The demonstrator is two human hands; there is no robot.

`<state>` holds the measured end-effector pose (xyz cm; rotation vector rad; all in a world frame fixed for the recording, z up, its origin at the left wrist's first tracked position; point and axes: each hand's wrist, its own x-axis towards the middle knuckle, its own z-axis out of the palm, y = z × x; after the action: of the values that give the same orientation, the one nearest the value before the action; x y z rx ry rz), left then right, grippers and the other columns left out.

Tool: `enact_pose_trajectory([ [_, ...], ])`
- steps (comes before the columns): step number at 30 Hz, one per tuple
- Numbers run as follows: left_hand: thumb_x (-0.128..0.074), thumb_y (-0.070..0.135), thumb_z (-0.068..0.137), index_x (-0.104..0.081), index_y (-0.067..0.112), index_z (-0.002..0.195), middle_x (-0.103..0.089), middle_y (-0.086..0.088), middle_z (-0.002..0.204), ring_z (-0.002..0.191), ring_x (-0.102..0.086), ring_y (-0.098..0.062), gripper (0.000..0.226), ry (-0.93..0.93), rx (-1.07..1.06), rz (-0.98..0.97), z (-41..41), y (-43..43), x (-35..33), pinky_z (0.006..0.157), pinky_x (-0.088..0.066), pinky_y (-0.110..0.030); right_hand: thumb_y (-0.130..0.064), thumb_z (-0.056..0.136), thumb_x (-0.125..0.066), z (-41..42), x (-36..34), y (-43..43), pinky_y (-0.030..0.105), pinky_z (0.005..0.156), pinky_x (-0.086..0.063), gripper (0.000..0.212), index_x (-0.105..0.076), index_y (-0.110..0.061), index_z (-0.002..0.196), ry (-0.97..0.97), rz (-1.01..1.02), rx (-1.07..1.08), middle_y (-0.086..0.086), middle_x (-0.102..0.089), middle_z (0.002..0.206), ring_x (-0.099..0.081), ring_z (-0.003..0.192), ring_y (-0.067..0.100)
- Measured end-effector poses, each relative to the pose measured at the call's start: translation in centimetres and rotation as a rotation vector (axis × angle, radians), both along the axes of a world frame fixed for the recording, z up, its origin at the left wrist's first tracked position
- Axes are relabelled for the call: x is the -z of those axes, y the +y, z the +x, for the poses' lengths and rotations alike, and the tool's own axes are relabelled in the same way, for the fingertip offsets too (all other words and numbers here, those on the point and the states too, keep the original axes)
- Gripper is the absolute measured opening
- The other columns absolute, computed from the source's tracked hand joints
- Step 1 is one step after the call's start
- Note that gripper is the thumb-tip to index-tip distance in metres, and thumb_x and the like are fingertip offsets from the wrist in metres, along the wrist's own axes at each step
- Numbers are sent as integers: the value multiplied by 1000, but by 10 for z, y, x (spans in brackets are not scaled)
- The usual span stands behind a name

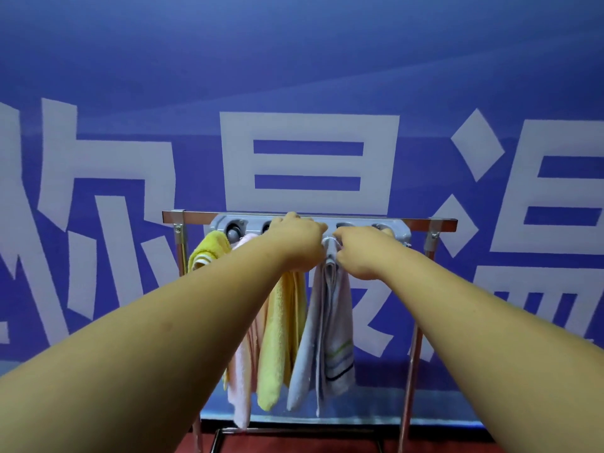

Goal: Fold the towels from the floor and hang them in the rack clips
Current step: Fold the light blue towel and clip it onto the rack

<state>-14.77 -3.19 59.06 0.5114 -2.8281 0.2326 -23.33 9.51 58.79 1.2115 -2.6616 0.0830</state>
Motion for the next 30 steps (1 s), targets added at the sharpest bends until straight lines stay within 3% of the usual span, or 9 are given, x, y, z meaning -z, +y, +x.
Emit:
enact_pose_trajectory([
  [5,-44,49,107,-51,20,149,-54,-9,146,134,-44,-36,52,-32,4,60,39,13,-19,113,-39,-50,-55,103,-45,34,-20,28,42,85,-44,40,-59,-24,123,-2,-46,0,2,-68,113,-60,102,26],
  [9,-47,52,106,-41,19,158,-44,-12,156,147,-36,-37,62,-50,-25,110,82,30,-32,118,-34,-51,-62,100,-45,66,-37,47,41,83,-41,42,-56,-24,116,7,-68,9,5,-67,118,-53,102,27],
  [12,-44,59,106,-25,21,167,-23,-11,173,160,-16,-36,74,-71,-61,62,116,43,-33,128,-20,-55,-65,101,-45,95,-44,62,44,90,-46,53,-57,-23,130,18,-101,7,9,-63,130,-53,115,29],
  [16,-40,67,104,-14,26,169,-7,-10,178,163,-1,-37,81,-36,-106,51,155,55,-26,130,-9,-61,-73,99,-42,126,-39,81,50,106,-45,72,-48,-24,152,40,-101,14,7,-56,150,-48,135,30],
  [19,-33,73,103,-11,29,170,-2,-8,178,163,3,-37,83,-13,-132,54,185,61,-17,130,-5,-63,-78,98,-36,147,-31,102,55,113,-37,82,-39,-24,159,27,-66,47,8,-48,159,-41,145,34],
  [23,-24,81,99,-6,32,169,1,-7,178,163,6,-38,88,13,-163,85,226,72,-12,129,-2,-64,-86,93,-31,170,-19,137,57,114,-36,87,-45,-25,153,7,-84,103,10,-49,158,-41,145,36],
  [27,-17,90,90,-6,36,169,0,-6,179,163,6,-38,97,32,-184,117,258,79,-1,127,-3,-68,-87,93,-29,191,-7,166,64,125,-19,95,-25,-26,167,-27,-72,152,10,-26,173,-21,158,39],
  [30,-15,93,87,-5,38,169,2,-4,179,163,7,-38,99,30,-186,147,276,85,10,127,-3,-69,-86,94,-28,201,4,178,63,127,-16,95,-21,-27,168,-31,-58,167,10,-24,174,-18,160,39],
])
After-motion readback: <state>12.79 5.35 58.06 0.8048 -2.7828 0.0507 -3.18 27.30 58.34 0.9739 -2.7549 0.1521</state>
